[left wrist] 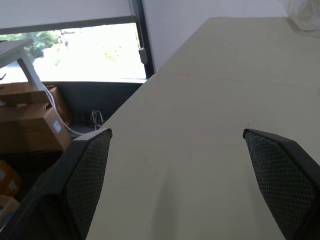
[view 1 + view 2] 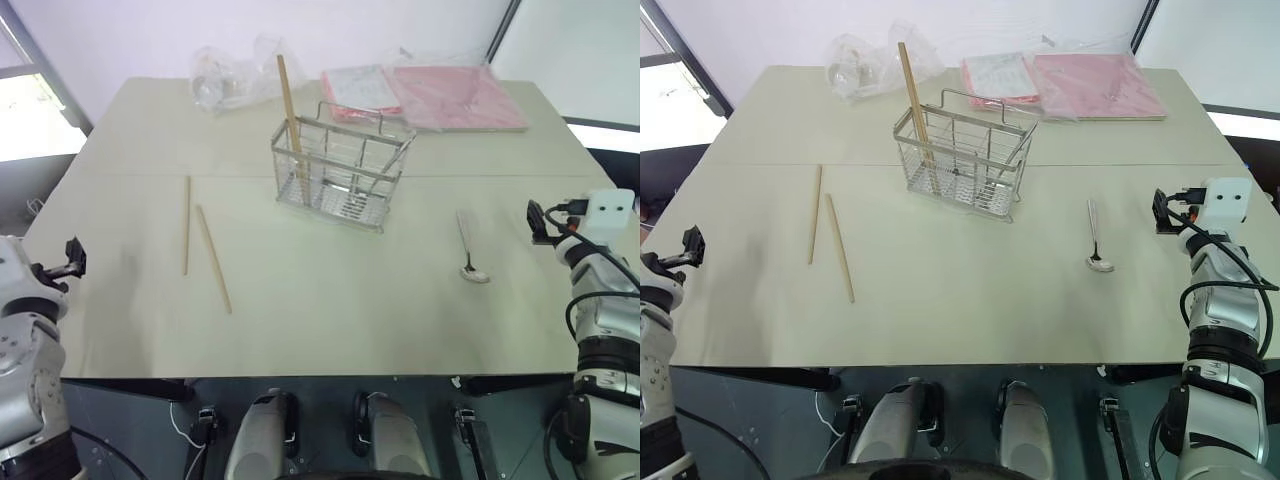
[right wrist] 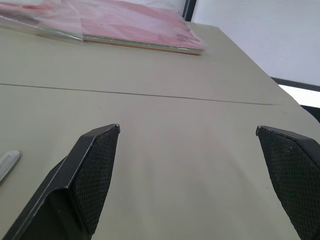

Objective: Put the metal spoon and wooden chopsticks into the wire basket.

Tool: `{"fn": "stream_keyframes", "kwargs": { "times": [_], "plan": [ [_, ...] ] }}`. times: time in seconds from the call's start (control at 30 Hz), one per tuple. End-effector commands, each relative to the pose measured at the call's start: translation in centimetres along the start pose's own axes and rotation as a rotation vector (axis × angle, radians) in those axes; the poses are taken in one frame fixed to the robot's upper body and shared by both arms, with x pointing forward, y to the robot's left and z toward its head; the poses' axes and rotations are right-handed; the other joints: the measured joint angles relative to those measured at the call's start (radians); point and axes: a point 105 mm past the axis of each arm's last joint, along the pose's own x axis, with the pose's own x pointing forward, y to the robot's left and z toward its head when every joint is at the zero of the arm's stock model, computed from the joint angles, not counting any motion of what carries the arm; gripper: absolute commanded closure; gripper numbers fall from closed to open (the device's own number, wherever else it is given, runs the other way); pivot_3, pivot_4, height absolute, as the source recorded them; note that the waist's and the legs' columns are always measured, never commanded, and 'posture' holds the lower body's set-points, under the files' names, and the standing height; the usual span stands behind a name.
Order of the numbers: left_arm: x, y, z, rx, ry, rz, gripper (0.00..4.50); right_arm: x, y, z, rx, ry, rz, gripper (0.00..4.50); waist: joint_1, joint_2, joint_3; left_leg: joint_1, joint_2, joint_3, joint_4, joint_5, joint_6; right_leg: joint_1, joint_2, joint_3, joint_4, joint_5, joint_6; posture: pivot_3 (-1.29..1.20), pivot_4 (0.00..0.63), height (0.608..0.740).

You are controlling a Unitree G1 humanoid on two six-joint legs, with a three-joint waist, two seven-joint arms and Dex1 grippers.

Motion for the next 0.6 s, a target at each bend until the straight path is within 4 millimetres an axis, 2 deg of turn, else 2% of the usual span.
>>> {"fn": "stream_keyframes", "kwargs": {
  "times": [0.03, 0.6],
  "plan": [
    [0.02, -0.14, 1.87, 0.012, -0.061, -0.013, 0.09, 0.01, -0.74, 1.8, -0.003, -0.064, -0.022, 0.0, 0.0, 0.0, 0.0, 0.0, 0.0, 0.0, 0.0, 0.0, 0.0, 0.0, 0.0, 0.0, 0.0, 0.0, 0.0, 0.0, 0.15, 0.699],
    [0.42, -0.47, 2.13, 0.005, -0.064, -0.01, 0.09, 0.18, -0.9, 2.15, 0.003, -0.075, -0.03, 0.0, 0.0, 0.0, 0.0, 0.0, 0.0, 0.0, 0.0, 0.0, 0.0, 0.0, 0.0, 0.0, 0.0, 0.0, 0.0, 0.0, 0.15, 0.699]
  ]
}}
